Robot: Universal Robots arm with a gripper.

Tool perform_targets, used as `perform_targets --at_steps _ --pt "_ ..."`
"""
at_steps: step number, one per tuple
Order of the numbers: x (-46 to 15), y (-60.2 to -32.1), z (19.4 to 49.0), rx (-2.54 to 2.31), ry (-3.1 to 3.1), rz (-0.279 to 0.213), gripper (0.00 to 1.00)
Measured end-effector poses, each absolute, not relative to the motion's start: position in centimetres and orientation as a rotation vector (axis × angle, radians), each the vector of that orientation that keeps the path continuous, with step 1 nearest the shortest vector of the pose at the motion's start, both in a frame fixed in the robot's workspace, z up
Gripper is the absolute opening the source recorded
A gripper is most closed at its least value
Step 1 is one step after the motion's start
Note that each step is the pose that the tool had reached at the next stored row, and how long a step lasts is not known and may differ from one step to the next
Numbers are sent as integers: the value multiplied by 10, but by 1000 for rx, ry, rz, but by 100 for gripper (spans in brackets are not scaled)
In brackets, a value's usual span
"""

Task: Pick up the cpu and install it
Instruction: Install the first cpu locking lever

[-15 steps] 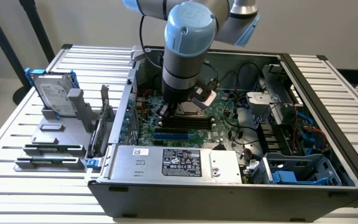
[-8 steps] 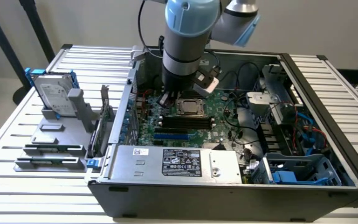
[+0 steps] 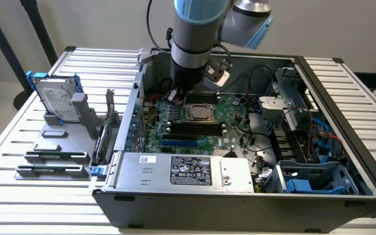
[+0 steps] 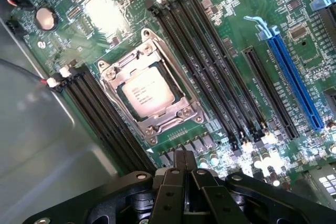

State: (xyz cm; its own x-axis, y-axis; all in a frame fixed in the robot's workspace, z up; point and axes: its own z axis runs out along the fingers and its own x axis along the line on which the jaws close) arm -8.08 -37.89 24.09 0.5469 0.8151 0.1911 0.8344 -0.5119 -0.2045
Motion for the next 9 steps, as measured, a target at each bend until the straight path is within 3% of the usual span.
perform_targets --at_steps 9 --pt "-82 -370 243 -2473 -1488 -68 11"
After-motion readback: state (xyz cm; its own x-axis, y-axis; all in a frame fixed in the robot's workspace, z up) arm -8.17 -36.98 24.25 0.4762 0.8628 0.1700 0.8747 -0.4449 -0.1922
